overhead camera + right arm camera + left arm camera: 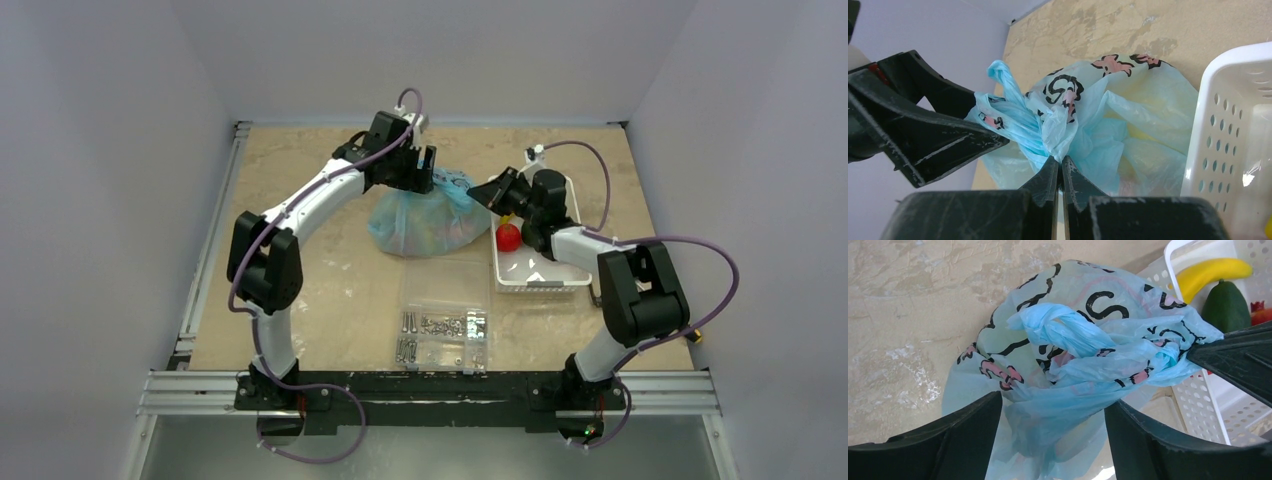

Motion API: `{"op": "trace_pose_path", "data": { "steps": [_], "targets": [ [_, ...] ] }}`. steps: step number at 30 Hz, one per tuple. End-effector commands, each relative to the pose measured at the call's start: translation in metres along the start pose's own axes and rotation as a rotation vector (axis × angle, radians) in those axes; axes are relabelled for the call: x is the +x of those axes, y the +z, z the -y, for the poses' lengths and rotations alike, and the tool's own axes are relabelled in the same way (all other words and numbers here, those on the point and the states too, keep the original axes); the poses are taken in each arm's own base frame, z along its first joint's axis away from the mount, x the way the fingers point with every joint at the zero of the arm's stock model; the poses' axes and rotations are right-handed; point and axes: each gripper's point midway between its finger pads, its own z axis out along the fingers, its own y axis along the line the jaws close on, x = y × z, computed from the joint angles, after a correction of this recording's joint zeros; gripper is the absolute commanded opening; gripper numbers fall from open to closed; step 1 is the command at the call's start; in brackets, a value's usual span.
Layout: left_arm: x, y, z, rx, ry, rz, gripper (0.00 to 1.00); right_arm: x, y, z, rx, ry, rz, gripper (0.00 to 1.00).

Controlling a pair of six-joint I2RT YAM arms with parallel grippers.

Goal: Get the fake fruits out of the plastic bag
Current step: Untie the plastic bag at the center of the board.

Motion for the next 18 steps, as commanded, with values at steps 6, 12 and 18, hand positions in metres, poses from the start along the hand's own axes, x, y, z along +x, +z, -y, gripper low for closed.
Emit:
{"op": "trace_pose_path", "data": {
  "steps": [6, 12, 18],
  "targets": [
    [-0.022, -0.015, 0.01, 0.046, 0.051, 0.06, 0.26, -0.012, -0.01, -0.038, -0.128, -0.01, 0.012, 0.0],
    [-0.017, -0.028, 0.006, 0.062, 0.032, 0.078, 0.0, -0.015, -0.031, -0.051, -0.423, 0.208, 0.02, 0.0],
    [-0.006, -0.03, 0.014, 0.108, 0.012, 0.043, 0.0, -0.006, -0.036, -0.036, -0.51, 0.394, 0.012, 0.0]
  ]
}}
